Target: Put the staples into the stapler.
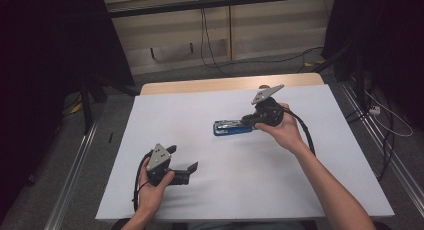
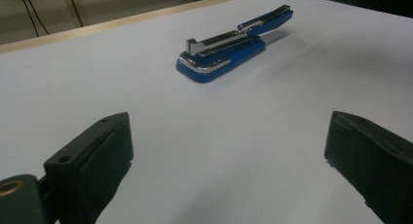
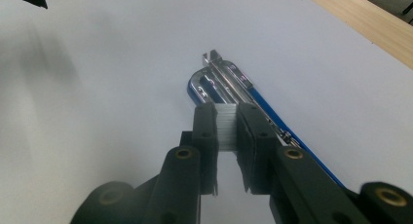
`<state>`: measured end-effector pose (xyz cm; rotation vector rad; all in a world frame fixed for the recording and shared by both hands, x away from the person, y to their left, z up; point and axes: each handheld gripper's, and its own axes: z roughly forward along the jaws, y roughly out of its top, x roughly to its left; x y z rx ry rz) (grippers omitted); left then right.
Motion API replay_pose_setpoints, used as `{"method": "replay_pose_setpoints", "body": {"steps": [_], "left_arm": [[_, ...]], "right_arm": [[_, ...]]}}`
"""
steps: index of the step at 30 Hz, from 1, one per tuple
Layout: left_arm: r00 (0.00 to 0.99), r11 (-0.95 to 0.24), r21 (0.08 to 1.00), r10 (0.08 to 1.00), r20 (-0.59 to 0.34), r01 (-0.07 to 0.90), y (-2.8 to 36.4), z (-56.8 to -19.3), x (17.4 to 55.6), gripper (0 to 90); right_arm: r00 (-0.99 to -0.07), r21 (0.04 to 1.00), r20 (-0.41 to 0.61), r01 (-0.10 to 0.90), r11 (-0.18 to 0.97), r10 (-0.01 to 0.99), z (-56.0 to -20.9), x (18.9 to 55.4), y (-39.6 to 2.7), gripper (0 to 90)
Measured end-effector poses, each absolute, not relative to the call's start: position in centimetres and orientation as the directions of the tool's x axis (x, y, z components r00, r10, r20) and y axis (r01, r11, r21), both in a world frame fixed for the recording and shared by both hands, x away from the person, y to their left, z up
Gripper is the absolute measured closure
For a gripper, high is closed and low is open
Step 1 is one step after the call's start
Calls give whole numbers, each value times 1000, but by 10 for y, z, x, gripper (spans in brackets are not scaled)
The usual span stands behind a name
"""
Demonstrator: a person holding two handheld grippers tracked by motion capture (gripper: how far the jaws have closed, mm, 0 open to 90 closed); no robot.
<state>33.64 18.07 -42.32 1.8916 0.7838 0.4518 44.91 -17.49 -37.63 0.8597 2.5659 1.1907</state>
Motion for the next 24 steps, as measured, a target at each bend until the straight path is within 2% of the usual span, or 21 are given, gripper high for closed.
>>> {"method": "replay_pose_setpoints", "body": {"steps": [24], "left_arm": [[720,-287,901,693,-40,327,181,-423,336,39]], "right_arm": [[-832,736,59,410,539,552,-370,473,-145,794]]}}
